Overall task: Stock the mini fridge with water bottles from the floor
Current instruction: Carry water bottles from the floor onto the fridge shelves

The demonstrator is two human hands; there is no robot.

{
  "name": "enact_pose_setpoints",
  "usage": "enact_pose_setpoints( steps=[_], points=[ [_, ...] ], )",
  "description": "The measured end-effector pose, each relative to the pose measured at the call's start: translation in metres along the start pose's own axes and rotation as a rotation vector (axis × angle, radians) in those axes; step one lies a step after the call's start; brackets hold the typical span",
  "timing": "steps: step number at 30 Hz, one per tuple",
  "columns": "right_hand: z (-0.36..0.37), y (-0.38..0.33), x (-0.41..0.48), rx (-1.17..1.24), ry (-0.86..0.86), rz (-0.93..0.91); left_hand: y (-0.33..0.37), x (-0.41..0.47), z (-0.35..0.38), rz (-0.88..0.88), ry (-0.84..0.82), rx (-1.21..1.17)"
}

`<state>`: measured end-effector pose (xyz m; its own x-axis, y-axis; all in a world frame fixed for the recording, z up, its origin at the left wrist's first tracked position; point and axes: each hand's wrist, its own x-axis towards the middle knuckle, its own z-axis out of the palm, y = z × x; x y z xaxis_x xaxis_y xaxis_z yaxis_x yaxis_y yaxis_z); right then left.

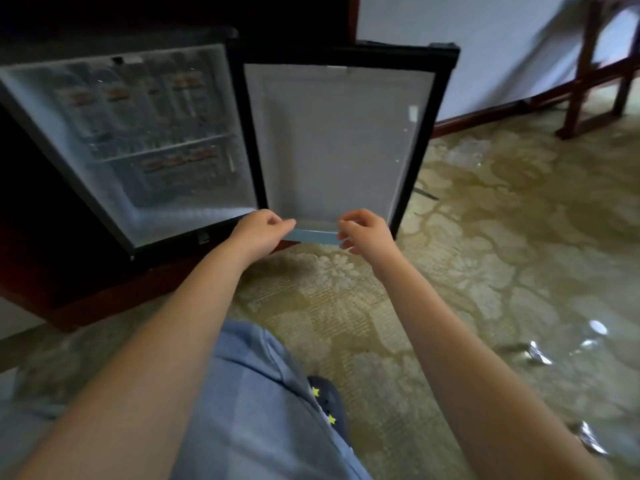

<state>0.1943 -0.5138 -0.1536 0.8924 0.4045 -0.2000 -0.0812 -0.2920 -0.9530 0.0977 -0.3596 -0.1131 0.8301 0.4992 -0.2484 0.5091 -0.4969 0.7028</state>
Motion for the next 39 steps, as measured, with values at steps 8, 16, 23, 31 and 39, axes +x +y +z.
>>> enact_pose_setpoints(
  steps=[8, 16, 23, 31, 39],
  points=[
    [-0.124, 0.097, -0.035, 0.07, 0.228, 0.193, 0.063, -0.013, 0.127, 0.124, -0.255, 0.087],
    [-0.227, 0.205, -0.057, 0.069, 0.522, 0.424, 0.107, -0.025, 0.228, 0.218, -0.472, 0.235],
    [-0.302, 0.263, -0.049, -0.13, 0.812, 0.622, 0.149, 0.002, 0.28, 0.285, -0.536, 0.342],
    [-0.372, 0.281, -0.017, -0.612, 0.687, 0.64, 0.2, 0.037, 0.318, 0.445, -0.623, 0.421],
    [-0.375, 0.298, 0.003, -0.794, 0.489, 0.687, 0.183, 0.058, 0.333, 0.42, -0.673, 0.486]
  ],
)
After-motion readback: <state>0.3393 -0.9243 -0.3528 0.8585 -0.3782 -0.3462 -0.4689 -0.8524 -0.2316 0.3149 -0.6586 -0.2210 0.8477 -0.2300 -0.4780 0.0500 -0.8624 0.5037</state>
